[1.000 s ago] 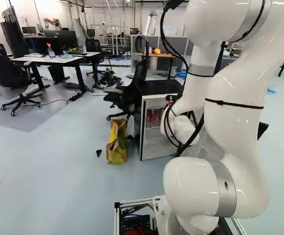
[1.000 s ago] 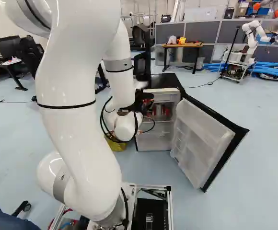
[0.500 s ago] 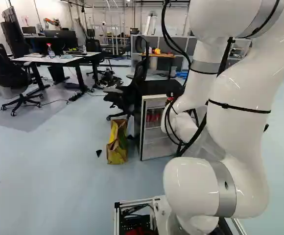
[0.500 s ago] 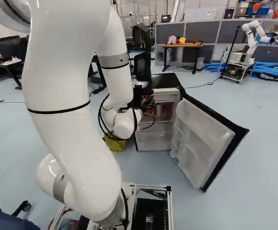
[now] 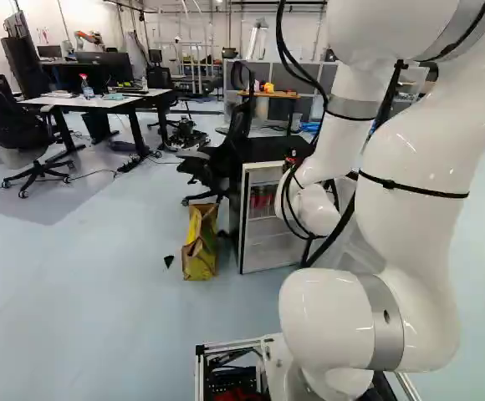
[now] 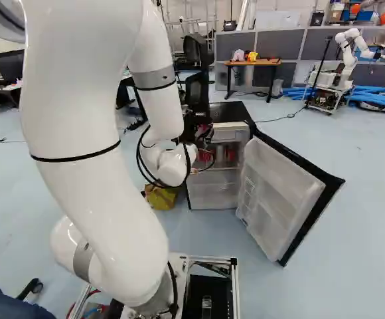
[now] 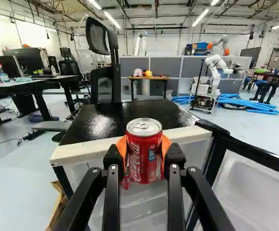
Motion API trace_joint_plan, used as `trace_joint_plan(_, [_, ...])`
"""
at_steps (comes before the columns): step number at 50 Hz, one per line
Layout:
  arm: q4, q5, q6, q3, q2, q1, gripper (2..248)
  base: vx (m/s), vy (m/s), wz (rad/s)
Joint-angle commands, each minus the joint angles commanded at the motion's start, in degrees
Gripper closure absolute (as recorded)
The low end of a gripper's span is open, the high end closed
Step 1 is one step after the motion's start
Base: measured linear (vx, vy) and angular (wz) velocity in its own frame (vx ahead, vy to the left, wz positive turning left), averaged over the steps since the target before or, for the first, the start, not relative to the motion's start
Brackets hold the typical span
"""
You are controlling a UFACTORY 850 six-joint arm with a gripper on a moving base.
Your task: Grab a drink from the fridge
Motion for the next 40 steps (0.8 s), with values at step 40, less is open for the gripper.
trace_joint_plan(40, [0.00,-0.44,0.00,-7.29,-0.55,1.97,158,0.000,0.000,0.000])
